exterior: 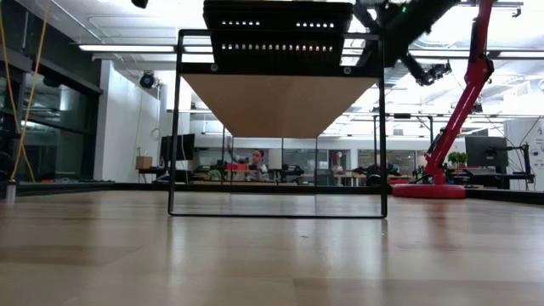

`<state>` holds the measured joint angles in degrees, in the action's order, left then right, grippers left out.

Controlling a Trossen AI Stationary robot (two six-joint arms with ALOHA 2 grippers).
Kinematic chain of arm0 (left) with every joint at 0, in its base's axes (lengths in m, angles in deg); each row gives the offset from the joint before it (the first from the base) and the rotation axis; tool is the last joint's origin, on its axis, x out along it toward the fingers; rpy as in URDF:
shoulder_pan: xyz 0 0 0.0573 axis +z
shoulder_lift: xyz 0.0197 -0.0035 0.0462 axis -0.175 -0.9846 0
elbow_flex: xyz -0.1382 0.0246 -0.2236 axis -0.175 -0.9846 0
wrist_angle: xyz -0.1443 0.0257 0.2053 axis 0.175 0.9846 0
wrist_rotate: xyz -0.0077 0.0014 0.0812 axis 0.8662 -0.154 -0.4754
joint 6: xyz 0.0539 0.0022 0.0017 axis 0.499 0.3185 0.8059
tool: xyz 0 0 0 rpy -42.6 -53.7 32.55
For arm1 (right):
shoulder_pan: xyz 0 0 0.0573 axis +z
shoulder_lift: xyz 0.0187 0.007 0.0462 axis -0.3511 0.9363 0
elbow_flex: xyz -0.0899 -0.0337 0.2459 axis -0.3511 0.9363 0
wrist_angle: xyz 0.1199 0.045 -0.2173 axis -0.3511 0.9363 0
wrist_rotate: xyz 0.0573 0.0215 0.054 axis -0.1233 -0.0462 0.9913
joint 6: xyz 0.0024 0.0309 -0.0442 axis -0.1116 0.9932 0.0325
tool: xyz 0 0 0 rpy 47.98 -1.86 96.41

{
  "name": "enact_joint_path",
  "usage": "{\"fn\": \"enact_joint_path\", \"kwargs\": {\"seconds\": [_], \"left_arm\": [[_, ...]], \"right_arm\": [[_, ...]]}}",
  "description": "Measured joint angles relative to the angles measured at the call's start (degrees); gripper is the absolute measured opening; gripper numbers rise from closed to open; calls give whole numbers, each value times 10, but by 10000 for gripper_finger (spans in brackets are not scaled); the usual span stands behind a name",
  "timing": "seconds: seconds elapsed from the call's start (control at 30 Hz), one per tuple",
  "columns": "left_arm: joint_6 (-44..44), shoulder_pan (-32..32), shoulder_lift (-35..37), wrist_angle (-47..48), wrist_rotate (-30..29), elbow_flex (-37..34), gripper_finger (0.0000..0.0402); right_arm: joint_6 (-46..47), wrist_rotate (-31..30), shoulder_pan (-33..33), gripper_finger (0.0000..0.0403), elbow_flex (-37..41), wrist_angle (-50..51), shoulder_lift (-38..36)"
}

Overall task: Stack baskets on shelf by color
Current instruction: Adjust the white bins on the shelf, then return to Home Position

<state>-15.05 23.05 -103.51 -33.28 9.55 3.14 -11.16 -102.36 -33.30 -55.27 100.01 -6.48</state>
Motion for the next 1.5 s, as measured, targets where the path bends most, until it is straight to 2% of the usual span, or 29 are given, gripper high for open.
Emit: {"fn": "enact_joint_path", "kwargs": {"seconds": [0.2, 0.37, 0.77, 0.87, 0.97, 1.07, 1.13, 1.17, 1.4, 1.5], "left_arm": [[3, 0, 0, 0, -18, 0, 143], [3, 0, 0, 0, -17, 0, 142], [9, 0, 0, 38, -15, 0, 142], [25, 0, 1, 39, 16, 0, 141], [48, -7, 10, 40, 75, 0, 119], [56, -31, 32, 34, 84, -8, 60], [65, -51, 57, 5, 83, -35, 17], [65, -60, 76, -14, 84, -56, 11], [52, -103, 199, -212, 100, -243, 3], [49, -104, 246, -248, 101, -310, 1]], "right_arm": [[10, 35, -24, 1, 30, -86, 43], [6, 51, -23, 0, 15, -87, 71], [23, 85, -18, 0, 8, -113, 76], [22, 74, -14, 0, 8, -111, 70], [20, 71, -10, 0, 8, -115, 56], [13, 79, -4, 0, 8, -116, 41], [7, 84, 1, 0, 8, -118, 33], [4, 86, 5, 0, 8, -124, 31], [-77, 117, 34, 0, 8, -166, 29], [-84, 123, 43, 0, 8, -174, 29]]}}
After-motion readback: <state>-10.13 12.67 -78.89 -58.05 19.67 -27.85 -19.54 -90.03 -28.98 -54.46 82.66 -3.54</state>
